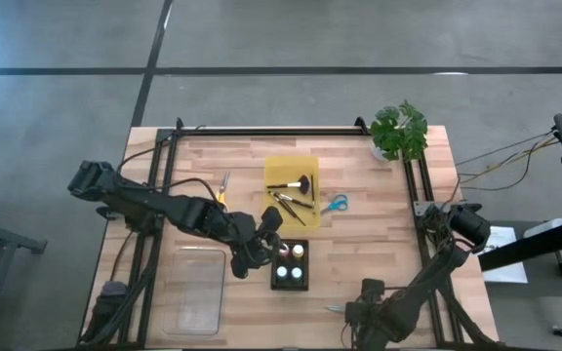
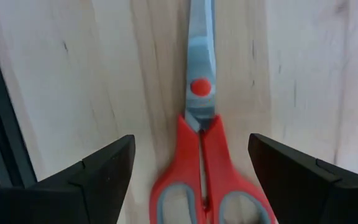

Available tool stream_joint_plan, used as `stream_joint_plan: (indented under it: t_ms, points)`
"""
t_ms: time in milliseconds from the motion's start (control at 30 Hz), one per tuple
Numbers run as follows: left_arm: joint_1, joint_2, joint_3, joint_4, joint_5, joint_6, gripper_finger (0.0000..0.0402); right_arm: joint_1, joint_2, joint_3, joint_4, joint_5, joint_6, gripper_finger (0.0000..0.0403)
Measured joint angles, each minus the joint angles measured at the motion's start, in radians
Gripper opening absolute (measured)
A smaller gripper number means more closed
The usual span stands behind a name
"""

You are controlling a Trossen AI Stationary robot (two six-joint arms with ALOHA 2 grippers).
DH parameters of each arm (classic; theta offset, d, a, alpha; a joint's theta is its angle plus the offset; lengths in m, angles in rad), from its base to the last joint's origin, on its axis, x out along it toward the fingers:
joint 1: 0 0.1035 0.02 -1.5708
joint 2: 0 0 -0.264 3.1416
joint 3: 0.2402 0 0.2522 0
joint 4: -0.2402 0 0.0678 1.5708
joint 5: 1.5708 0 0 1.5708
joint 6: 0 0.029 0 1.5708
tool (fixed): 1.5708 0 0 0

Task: Pick & Place Paint Supplies
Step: Put the red scissors into the transparent bin

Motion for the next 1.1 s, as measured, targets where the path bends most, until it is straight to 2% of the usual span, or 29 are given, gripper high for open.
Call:
stream_joint_plan:
  t_ms: [133, 233, 800, 1100]
  points:
    - [0.0, 0.0, 0.0, -0.001, 0.0, 0.0, 0.0122, 0.0, 0.0, -0.019, 0.01, -0.025, -0.002, 0.031]
    - [0.0, 0.0, 0.0, -0.003, 0.0, 0.0, 0.0122, -0.004, -0.002, -0.027, 0.032, -0.028, -0.009, 0.0293]
    - [0.0, 0.0, 0.0, -0.011, 0.0, 0.0, 0.0122, -0.043, -0.008, -0.051, 0.052, -0.068, -0.053, 0.0107]
    - [0.0, 0.0, 0.0, -0.019, 0.0, -0.001, 0.0122, -0.043, -0.028, -0.056, 0.049, -0.061, -0.038, 0.0094]
